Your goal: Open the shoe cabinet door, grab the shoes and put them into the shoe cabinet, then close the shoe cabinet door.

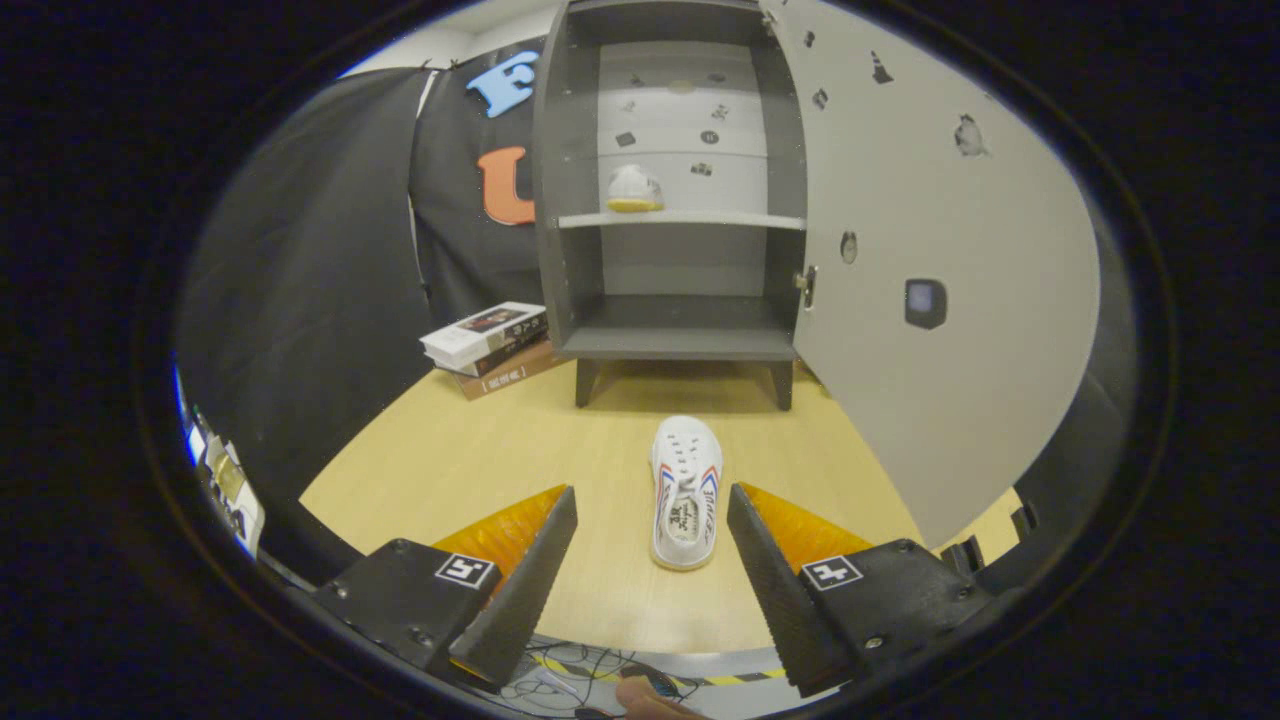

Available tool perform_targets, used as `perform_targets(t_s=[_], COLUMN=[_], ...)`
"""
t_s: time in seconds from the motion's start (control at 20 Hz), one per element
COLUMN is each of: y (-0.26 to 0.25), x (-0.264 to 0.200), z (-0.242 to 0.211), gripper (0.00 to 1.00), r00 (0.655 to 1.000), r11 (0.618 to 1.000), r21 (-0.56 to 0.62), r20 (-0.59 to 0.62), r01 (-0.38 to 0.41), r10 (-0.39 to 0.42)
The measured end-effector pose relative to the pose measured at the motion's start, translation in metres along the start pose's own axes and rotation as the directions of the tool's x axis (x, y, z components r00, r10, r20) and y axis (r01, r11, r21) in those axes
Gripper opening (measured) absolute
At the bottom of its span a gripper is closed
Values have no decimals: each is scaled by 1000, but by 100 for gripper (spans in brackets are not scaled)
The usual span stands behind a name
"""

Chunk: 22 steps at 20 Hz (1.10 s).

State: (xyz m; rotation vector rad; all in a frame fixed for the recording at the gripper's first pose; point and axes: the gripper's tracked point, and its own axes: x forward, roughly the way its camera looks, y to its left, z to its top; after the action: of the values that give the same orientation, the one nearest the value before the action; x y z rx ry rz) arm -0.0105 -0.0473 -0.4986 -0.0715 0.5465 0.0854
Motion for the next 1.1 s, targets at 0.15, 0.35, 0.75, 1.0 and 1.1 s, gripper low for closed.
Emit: perform_targets(t_s=[0.15,0.35,0.75,1.0,1.1], y=[-4,5,11,-6,-11], x=[46,93,154,180,184], z=[-18,-31,-48,-52,-49], gripper=[97,94,84,59,36], r00=[997,986,970,978,985], r11=[999,988,976,980,980], r21=[50,151,218,172,140], r20=[-77,-158,-239,-196,-119], r01=[8,-24,18,105,143], r10=[-5,48,36,-70,-127])
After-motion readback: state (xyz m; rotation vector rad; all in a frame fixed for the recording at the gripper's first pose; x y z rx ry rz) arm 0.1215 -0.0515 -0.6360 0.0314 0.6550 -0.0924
